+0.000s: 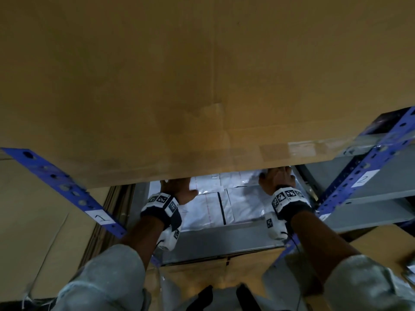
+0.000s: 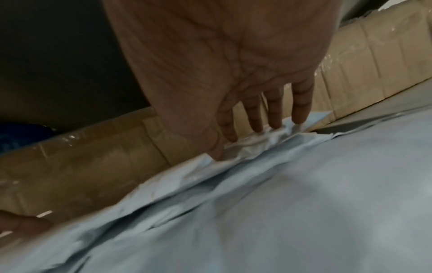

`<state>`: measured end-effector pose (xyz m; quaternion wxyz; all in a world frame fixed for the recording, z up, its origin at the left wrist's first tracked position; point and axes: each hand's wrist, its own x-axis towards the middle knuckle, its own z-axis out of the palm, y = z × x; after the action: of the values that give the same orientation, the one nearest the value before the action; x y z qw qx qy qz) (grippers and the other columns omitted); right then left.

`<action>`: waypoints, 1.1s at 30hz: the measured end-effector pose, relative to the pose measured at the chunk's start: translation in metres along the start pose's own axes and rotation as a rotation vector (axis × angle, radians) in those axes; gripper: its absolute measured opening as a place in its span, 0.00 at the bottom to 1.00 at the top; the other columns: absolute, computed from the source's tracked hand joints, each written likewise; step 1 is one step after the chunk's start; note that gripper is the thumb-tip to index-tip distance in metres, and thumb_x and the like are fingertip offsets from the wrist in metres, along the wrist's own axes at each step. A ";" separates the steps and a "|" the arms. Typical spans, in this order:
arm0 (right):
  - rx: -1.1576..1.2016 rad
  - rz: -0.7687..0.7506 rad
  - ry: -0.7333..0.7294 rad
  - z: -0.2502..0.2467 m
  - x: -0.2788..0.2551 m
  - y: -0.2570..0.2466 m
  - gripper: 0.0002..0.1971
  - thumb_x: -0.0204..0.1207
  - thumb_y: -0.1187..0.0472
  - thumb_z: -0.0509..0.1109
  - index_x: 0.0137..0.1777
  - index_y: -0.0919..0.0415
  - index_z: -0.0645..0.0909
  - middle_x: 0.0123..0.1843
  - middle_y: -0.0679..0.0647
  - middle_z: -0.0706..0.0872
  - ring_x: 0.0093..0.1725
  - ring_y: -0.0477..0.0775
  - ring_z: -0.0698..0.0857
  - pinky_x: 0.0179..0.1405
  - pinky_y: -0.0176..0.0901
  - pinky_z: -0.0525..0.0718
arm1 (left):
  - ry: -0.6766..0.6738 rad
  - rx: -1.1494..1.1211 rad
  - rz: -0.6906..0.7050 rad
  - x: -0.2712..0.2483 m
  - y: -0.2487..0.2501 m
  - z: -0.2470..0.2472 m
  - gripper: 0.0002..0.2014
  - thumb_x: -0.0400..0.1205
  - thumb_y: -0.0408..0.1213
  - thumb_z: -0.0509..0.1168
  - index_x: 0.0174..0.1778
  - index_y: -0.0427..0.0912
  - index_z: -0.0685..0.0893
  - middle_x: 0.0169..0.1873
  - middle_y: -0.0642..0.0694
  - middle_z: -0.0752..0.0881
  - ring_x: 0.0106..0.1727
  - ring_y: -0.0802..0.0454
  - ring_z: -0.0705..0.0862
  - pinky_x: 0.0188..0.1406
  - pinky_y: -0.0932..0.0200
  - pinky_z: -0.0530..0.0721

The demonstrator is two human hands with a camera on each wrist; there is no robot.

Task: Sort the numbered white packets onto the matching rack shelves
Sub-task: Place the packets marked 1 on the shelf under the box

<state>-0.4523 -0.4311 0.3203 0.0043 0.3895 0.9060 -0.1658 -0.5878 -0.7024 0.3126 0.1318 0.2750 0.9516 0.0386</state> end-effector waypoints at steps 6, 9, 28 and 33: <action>0.052 -0.038 -0.002 0.008 0.017 0.010 0.22 0.84 0.55 0.60 0.74 0.64 0.75 0.77 0.66 0.78 0.76 0.68 0.74 0.76 0.64 0.72 | 0.028 0.039 0.009 0.012 0.005 0.013 0.41 0.81 0.68 0.58 0.87 0.57 0.51 0.88 0.48 0.53 0.87 0.37 0.55 0.80 0.29 0.59; 0.063 -0.017 0.007 0.015 0.025 0.012 0.31 0.84 0.43 0.54 0.83 0.58 0.65 0.85 0.64 0.68 0.84 0.70 0.65 0.79 0.77 0.63 | 0.049 0.067 -0.002 0.013 0.007 0.018 0.39 0.80 0.69 0.57 0.85 0.61 0.53 0.87 0.49 0.55 0.86 0.36 0.57 0.77 0.29 0.64; -0.062 -0.024 -0.310 0.020 0.039 0.003 0.56 0.66 0.11 0.39 0.90 0.42 0.49 0.92 0.56 0.41 0.89 0.72 0.41 0.79 0.87 0.37 | -0.006 -0.026 -0.083 0.005 0.021 0.013 0.38 0.81 0.70 0.55 0.86 0.62 0.54 0.88 0.51 0.55 0.87 0.37 0.54 0.79 0.24 0.51; 0.110 -0.064 -0.430 0.008 0.049 -0.007 0.38 0.68 0.13 0.54 0.59 0.44 0.78 0.63 0.51 0.86 0.60 0.60 0.85 0.65 0.61 0.79 | -0.021 -0.073 -0.056 0.003 0.027 -0.006 0.38 0.85 0.63 0.58 0.87 0.49 0.57 0.86 0.45 0.61 0.84 0.39 0.62 0.82 0.42 0.59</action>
<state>-0.4919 -0.4035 0.3076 0.1708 0.3161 0.8857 -0.2941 -0.5781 -0.6783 0.3212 0.1526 0.2435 0.9555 0.0670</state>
